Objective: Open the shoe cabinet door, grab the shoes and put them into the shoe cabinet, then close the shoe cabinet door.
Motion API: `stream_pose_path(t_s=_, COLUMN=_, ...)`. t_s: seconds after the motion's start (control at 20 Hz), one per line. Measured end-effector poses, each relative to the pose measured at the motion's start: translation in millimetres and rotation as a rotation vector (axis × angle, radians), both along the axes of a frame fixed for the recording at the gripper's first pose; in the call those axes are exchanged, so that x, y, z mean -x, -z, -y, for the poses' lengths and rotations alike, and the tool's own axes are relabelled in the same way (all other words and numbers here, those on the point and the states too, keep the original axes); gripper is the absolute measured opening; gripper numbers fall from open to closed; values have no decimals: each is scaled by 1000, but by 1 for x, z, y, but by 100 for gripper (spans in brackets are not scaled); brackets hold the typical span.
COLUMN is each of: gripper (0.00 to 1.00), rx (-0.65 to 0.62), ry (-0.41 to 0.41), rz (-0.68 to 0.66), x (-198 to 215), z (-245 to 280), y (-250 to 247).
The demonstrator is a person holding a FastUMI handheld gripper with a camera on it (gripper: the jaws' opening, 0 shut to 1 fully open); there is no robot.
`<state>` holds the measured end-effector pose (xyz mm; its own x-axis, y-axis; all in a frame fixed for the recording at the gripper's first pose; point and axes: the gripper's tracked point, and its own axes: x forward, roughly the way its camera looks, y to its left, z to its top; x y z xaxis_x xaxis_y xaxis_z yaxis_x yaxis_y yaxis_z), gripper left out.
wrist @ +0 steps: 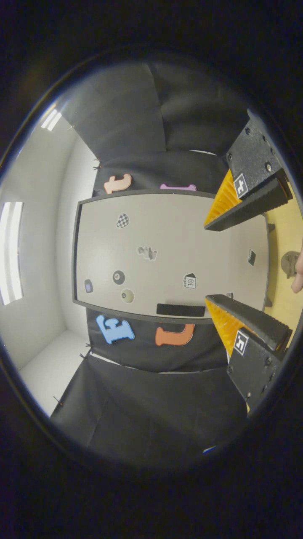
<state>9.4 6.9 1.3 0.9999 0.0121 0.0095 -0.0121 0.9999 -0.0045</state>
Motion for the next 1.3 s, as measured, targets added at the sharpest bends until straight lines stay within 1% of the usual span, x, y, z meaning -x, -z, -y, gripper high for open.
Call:
stream_pose_path(t_s=0.2, gripper=98, rx=8, ry=2, rz=9, x=-14, z=-7, y=-1)
stream_pose_path(t_s=0.35, gripper=98, rx=-6, ry=-25, rz=-11, x=-35, z=-24, y=1)
stream_pose_path(t_s=0.55, gripper=98, rx=1, ry=-77, rz=10, x=-84, z=-52, y=-6)
stream_pose_path(t_s=0.7, gripper=98, rx=-15, ry=-120, rz=-22, x=-119, z=-75, y=-3)
stream_pose_path(t_s=0.85, gripper=98, rx=-44, ry=-167, rz=-24, x=-145, z=-98, y=-7)
stream_pose_path(t_s=1.05, gripper=98, rx=-25, ry=-205, rz=-57, x=-173, z=-123, y=3)
stream_pose_path(t_s=1.15, gripper=98, rx=-36, ry=-170, rz=-89, x=-187, z=-123, y=10)
stream_pose_path(t_s=1.25, gripper=97, rx=-76, ry=-124, rz=-112, x=-198, z=-121, y=13)
stream_pose_path(t_s=1.3, gripper=94, rx=-100, ry=-122, rz=-125, x=-203, z=-124, y=15)
